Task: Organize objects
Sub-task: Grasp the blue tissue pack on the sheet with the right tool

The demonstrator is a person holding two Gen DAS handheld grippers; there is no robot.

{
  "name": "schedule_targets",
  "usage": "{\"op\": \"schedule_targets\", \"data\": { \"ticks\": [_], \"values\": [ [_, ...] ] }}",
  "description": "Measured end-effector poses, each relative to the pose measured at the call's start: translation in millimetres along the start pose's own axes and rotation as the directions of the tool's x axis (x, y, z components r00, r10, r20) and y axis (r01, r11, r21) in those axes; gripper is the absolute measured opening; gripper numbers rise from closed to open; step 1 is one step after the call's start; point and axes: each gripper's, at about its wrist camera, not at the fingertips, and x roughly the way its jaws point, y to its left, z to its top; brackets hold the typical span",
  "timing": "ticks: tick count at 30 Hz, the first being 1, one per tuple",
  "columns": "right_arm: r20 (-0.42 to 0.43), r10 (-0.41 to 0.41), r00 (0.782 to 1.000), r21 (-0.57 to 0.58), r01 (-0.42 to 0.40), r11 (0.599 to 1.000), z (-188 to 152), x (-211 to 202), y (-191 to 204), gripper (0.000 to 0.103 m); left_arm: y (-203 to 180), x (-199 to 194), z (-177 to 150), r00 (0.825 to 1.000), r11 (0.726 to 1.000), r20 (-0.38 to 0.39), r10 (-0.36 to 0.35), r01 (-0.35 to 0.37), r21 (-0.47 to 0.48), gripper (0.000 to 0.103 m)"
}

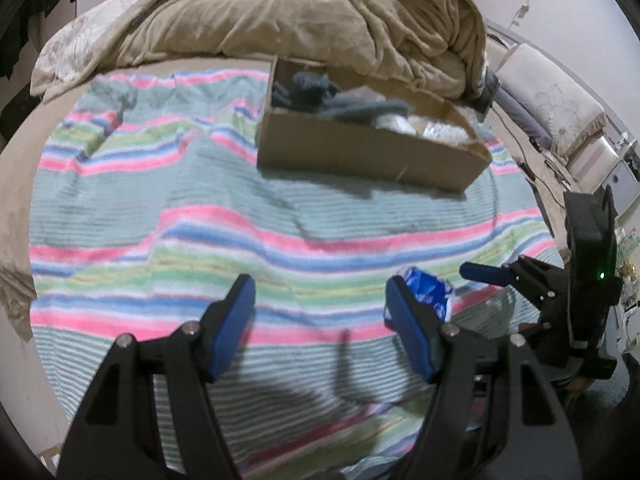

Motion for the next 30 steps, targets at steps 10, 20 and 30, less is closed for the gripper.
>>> {"op": "schedule_targets", "data": {
  "ticks": [10,20,30],
  "values": [
    [-0.074,-0.038,0.997,-0.063,0.034,0.997,-2,27,2,0.084,5,9,-10,0.999,1.0,-0.032,-0.006,0.006,-0.022,0.069],
    [-0.054,-0.014,0.998,-0.008,0.014,1.0,6,22,-15,0.06,2,12,-8,0.999,1.0,-0.043,-0.002,0.001,-0.013,0.069],
    [0.059,-0.019,0.998,0.045,0.016,0.999,24,-23,-41,0.057,-5,9,11,1.0,1.0,-0.007,0.007,-0.007,0.007,0.069]
  ]
}}
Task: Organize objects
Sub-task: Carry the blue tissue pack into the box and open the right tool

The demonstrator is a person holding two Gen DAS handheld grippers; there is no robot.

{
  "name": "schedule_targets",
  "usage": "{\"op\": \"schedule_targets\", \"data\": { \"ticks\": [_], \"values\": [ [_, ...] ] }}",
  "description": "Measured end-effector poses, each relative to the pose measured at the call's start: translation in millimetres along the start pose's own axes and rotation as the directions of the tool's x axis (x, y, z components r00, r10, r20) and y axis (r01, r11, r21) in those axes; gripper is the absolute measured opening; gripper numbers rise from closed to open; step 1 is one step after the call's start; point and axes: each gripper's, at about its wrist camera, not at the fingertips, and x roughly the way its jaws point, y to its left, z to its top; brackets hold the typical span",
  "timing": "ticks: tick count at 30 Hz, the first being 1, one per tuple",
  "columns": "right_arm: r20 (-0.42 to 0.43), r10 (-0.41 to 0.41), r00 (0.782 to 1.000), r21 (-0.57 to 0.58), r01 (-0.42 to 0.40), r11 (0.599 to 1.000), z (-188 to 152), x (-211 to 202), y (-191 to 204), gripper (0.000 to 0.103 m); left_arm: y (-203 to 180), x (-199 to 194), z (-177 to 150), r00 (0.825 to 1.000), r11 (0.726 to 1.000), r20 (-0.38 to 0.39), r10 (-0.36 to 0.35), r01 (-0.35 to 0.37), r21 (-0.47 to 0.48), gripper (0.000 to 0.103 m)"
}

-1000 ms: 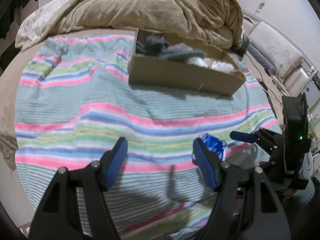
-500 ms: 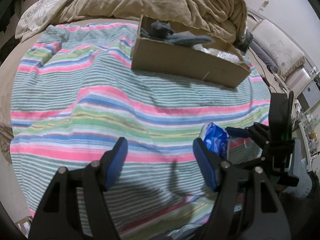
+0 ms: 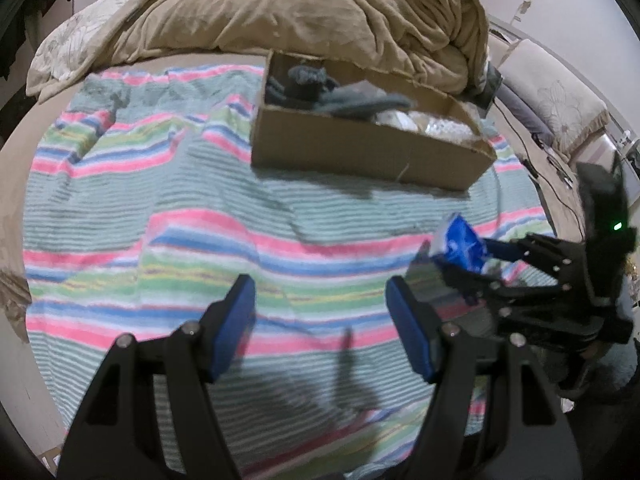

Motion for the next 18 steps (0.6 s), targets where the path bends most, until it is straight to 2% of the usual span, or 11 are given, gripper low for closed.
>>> {"op": "schedule_targets", "data": {
  "ticks": [9,18],
  "values": [
    [0.118,-0.004,0.993,0.043,-0.002,0.999,35,-34,-14,0.058,-4,2,20,1.0,1.0,0.028,-0.001,0.001,0.011,0.069],
    [0.172,-0.066,0.983,0.079,0.053,0.995,69,-32,-41,0.059,-1,12,33,1.0,1.0,0.025,0.0,0.0,0.01,0.069]
  ]
}}
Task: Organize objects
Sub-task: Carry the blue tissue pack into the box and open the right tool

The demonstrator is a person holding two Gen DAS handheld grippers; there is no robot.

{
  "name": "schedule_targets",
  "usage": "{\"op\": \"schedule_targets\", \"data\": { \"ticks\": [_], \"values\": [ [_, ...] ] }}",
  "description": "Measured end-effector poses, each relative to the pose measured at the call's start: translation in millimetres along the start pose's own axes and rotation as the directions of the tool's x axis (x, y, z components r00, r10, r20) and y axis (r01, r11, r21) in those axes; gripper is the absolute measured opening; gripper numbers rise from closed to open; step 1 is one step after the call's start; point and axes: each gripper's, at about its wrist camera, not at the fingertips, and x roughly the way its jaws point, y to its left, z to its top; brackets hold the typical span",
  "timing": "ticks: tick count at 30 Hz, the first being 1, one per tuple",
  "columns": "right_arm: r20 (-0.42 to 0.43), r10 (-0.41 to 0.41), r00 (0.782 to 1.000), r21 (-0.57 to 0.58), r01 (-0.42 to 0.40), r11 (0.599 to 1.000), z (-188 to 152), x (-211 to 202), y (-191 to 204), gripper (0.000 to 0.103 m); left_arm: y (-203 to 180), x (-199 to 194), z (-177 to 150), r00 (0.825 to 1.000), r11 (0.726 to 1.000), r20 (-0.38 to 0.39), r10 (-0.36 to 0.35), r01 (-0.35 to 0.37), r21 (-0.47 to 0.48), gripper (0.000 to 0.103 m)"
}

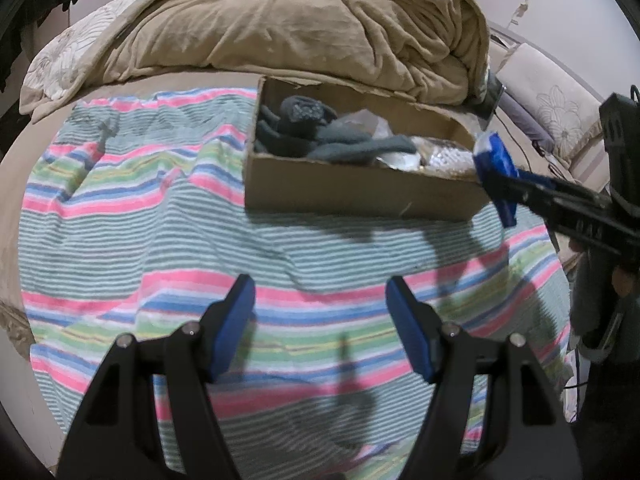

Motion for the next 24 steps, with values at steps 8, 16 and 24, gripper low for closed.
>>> {"op": "schedule_targets", "data": {
  "ticks": [8,16,24],
  "values": [
    [0.002,-0.052,0.999,-0.047,0.052,0.998,14,19,-10,0.059,11,11,14,1.0,1.0,0.006,0.013,-0.013,-0.019,0.069],
    [-0.019,-0.022,1.0,-0.087,0.02,0.996,18,36,-3,0.062,15,13,30,0.999,1.0,0.034,0.01,-0.009,-0.017,0.069],
    [0.001,-0.025,1.0,-0.083,0.025,0.996,22,34,-6,0.067,20,17,30,1.0,1.0,0.029,0.006,-0.005,-0.029,0.069]
  ]
}}
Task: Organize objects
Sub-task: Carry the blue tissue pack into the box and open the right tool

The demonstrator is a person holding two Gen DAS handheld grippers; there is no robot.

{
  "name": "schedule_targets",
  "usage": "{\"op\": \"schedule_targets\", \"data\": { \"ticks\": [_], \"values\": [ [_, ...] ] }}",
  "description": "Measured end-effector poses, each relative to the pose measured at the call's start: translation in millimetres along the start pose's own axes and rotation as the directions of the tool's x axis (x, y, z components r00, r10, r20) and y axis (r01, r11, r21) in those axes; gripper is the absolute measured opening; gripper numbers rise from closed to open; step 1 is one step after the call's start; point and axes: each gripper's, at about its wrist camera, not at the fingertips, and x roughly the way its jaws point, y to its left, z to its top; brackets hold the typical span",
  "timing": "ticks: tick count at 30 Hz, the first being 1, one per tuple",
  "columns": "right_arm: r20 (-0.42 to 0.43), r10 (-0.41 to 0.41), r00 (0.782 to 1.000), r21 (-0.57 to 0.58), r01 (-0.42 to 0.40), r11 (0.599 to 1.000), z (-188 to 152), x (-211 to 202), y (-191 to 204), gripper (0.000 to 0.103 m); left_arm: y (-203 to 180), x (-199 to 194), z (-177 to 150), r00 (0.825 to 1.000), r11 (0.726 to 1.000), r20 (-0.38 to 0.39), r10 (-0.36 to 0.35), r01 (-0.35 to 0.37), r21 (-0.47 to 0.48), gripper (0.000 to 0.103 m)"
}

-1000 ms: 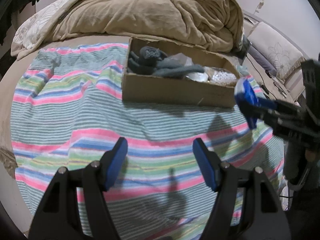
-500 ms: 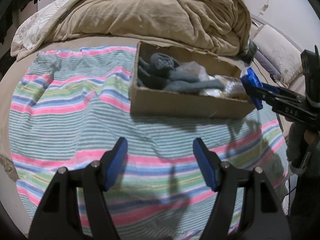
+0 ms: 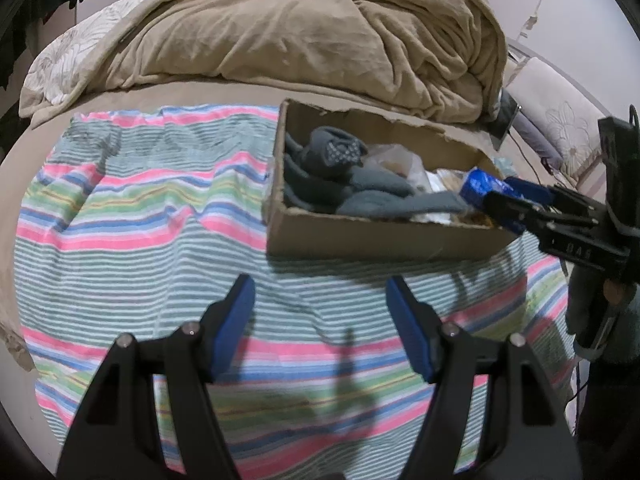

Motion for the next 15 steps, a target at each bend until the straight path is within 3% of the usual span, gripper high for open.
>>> {"op": "schedule_targets", "data": {
  "ticks": [9,15],
  "values": [
    [-0.028,-0.079,0.996,0.033,0.08,0.996,-19,-9,-27,0.068,5,3,-3,1.0,1.0,-0.004,-0.007,0.006,-0.015,0.069],
    [-0.013,-0.068,0.998,0.046,0.069,0.997,-19,-12,-28,0.068,1,3,-5,1.0,1.0,-0.007,-0.019,0.019,-0.011,0.069]
  ]
}}
